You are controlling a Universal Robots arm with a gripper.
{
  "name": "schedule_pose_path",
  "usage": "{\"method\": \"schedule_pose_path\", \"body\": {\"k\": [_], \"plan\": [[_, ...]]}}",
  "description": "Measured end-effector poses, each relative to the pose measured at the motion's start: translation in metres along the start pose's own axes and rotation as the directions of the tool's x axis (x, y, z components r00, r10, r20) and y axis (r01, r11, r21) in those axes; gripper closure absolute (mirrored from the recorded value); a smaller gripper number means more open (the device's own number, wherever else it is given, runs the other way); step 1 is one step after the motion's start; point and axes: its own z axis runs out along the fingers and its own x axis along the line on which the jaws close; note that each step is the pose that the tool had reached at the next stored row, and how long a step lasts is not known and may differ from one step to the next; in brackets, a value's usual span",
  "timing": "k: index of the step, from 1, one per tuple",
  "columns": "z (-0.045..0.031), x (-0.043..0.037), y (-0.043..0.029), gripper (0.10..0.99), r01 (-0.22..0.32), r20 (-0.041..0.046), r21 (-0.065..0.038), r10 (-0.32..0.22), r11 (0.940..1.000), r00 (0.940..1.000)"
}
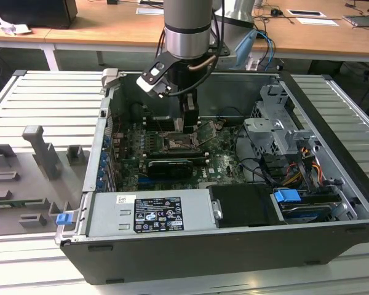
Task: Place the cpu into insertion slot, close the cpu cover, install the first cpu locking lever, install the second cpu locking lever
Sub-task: 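Place the cpu into insertion slot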
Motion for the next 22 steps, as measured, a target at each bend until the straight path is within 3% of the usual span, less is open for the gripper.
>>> {"method": "schedule_pose_path", "body": {"k": [13,22], "plan": [[0.0121,0.0002,-0.0008,0.561,-0.002,0.0017,0.000,0.002,1.0000,1.0000],[0.0145,0.0001,-0.0011,0.561,-0.003,0.0024,0.000,0.003,1.0000,1.0000]]}}
